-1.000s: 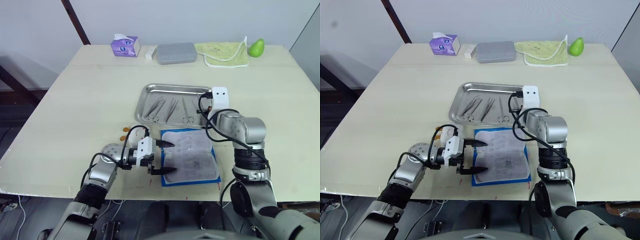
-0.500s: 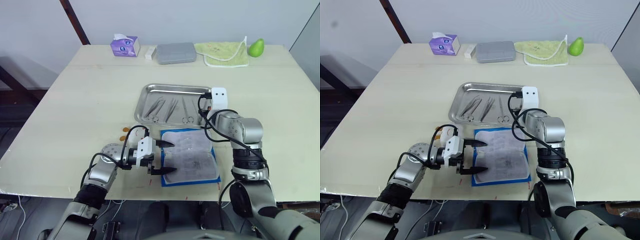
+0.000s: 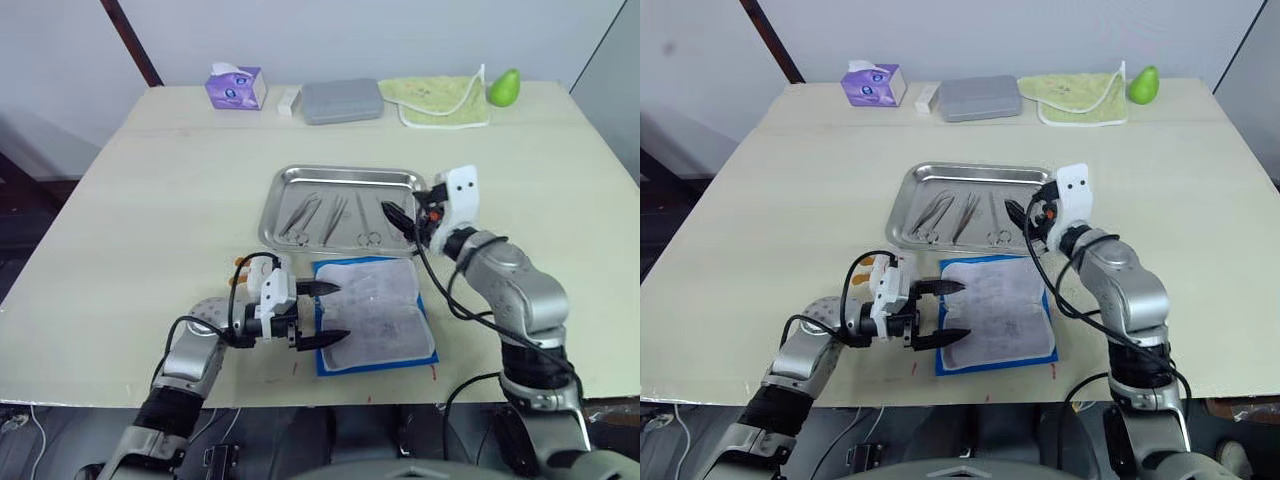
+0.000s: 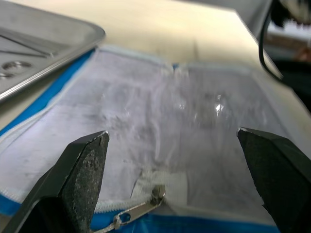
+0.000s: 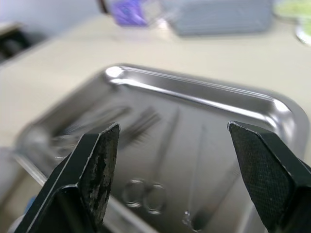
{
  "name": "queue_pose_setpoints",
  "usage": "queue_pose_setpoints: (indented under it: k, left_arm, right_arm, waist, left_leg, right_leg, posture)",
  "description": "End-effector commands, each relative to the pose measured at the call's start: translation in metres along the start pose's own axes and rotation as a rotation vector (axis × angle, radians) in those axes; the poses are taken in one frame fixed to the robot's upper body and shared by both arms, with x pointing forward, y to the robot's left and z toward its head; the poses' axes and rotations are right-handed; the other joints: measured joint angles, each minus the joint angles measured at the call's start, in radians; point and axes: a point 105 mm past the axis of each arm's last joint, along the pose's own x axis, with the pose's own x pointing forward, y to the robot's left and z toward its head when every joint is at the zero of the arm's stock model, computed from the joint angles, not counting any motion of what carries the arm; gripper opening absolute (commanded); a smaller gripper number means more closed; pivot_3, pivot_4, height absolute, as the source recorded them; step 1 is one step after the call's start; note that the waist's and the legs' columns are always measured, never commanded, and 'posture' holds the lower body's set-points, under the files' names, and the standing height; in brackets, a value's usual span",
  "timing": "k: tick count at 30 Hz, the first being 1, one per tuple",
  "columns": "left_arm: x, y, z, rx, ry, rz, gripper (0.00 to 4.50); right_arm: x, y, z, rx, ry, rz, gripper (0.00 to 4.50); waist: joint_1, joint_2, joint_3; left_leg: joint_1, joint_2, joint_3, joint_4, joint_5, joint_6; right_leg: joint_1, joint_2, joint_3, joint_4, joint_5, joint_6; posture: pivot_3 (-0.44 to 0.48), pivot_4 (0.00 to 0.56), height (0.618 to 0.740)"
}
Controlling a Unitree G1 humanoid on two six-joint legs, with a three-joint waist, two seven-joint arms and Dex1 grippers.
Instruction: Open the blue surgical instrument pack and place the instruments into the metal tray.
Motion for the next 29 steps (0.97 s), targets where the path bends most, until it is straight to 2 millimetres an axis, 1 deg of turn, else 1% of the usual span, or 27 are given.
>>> queue_pose_setpoints:
  k: [1, 4, 7, 8, 10, 11, 13, 16, 19, 21, 24, 29]
  left_arm:
    - [-0.009, 0.000, 0.029, 0.011, -0.077, 0.030, 4.50]
    - [-0.017, 0.000, 0.039, -0.023, -0.102, 0.058, 4.50]
    - [-0.029, -0.002, 0.044, -0.051, -0.115, 0.093, 4.50]
    - [-0.034, -0.002, 0.045, -0.060, -0.117, 0.111, 4.50]
    - [-0.046, -0.003, 0.044, -0.076, -0.113, 0.157, 4.50]
    - [-0.050, -0.004, 0.043, -0.081, -0.110, 0.172, 4.50]
    - [-0.073, -0.009, 0.039, -0.116, -0.089, 0.240, 4.50]
    - [-0.097, -0.018, 0.033, -0.167, -0.060, 0.304, 4.50]
    - [-0.121, -0.024, 0.022, -0.200, -0.015, 0.380, 4.50]
    - [-0.132, -0.026, 0.016, -0.213, 0.009, 0.430, 4.50]
    - [-0.137, -0.024, 0.013, -0.220, 0.041, 0.495, 4.50]
    - [-0.139, -0.019, 0.012, -0.249, 0.057, 0.546, 4.50]
  right_arm:
    - [-0.019, 0.020, 0.022, -0.058, -0.101, 0.214, 3.73]
    - [-0.036, 0.022, 0.015, -0.089, -0.063, 0.329, 3.73]
    - [-0.055, 0.017, 0.007, -0.133, -0.019, 0.402, 3.73]
    - [-0.063, 0.014, 0.003, -0.155, 0.006, 0.419, 4.23]
    - [-0.081, 0.009, -0.003, -0.205, 0.050, 0.450, 4.47]
    - [-0.087, 0.008, -0.004, -0.216, 0.059, 0.459, 4.47]
    - [-0.120, 0.000, -0.006, -0.240, 0.096, 0.457, 4.47]
    - [-0.153, -0.005, -0.010, -0.256, 0.142, 0.434, 4.47]
    - [-0.180, -0.012, -0.011, -0.248, 0.168, 0.384, 4.47]
    - [-0.196, -0.016, -0.014, -0.243, 0.189, 0.347, 4.47]
    - [-0.212, -0.022, -0.018, -0.236, 0.213, 0.303, 4.47]
    - [-0.225, -0.024, -0.028, -0.232, 0.231, 0.268, 4.47]
  waist:
    - [0.001, -0.001, 0.003]
    - [0.003, -0.005, 0.006]
    - [0.004, -0.006, 0.008]
    - [0.006, -0.007, 0.009]
    - [0.008, -0.007, 0.009]
    - [0.010, -0.007, 0.009]
    - [0.013, -0.008, 0.010]
    - [0.016, -0.008, 0.010]
    - [0.022, -0.009, 0.011]
    - [0.028, -0.009, 0.011]
    - [0.033, -0.010, 0.012]
    - [0.035, -0.011, 0.012]
  left_leg:
    - [0.000, 0.000, 0.000, 0.000, 0.000, 0.000]
    - [0.000, 0.000, 0.000, 0.001, 0.000, 0.000]
    - [0.000, 0.000, 0.000, 0.001, 0.000, 0.000]
    - [0.000, 0.000, 0.000, 0.001, 0.000, 0.000]
    - [0.000, 0.000, 0.000, 0.001, 0.000, 0.000]
    - [0.000, 0.000, 0.000, 0.001, 0.000, 0.000]
    - [0.000, 0.000, 0.000, 0.001, 0.000, 0.000]
    - [0.000, 0.001, 0.001, 0.001, 0.000, 0.000]
    - [0.001, 0.001, 0.001, 0.001, 0.000, 0.000]
    - [0.003, 0.001, 0.001, 0.002, 0.000, 0.000]
    - [0.010, 0.001, 0.002, 0.003, 0.000, 0.000]
    - [0.013, 0.001, 0.002, 0.002, 0.000, 0.000]
  right_leg:
    - [0.000, 0.000, 0.000, 0.000, 0.000, 0.000]
    - [0.001, -0.001, 0.000, 0.000, 0.000, 0.000]
    - [0.001, -0.001, 0.000, 0.001, 0.000, 0.000]
    - [0.001, -0.001, 0.000, 0.000, 0.000, 0.000]
    - [0.001, -0.001, -0.001, -0.001, 0.000, 0.000]
    - [0.001, -0.001, -0.001, -0.001, 0.000, 0.000]
    - [0.001, -0.002, 0.000, -0.001, 0.000, 0.000]
    - [0.001, -0.002, 0.000, -0.001, 0.000, 0.000]
    - [0.002, -0.002, 0.000, -0.001, 0.000, 0.000]
    - [0.003, -0.001, 0.000, 0.000, 0.000, 0.000]
    - [0.010, -0.001, 0.001, -0.001, -0.001, 0.000]
    - [0.014, -0.001, 0.001, -0.001, -0.001, 0.000]
  posture:
    - [0.000, 0.150, 0.740]
    - [0.000, 0.150, 0.740]
    - [0.000, 0.150, 0.740]
    - [0.000, 0.150, 0.740]
    - [0.000, 0.150, 0.740]
    - [0.000, 0.150, 0.740]
    - [0.000, 0.150, 0.740]
    - [0.000, 0.150, 0.740]
    - [0.000, 0.150, 0.740]
    - [0.000, 0.150, 0.740]
    - [0.000, 0.150, 0.740]
    - [0.000, 0.150, 0.740]
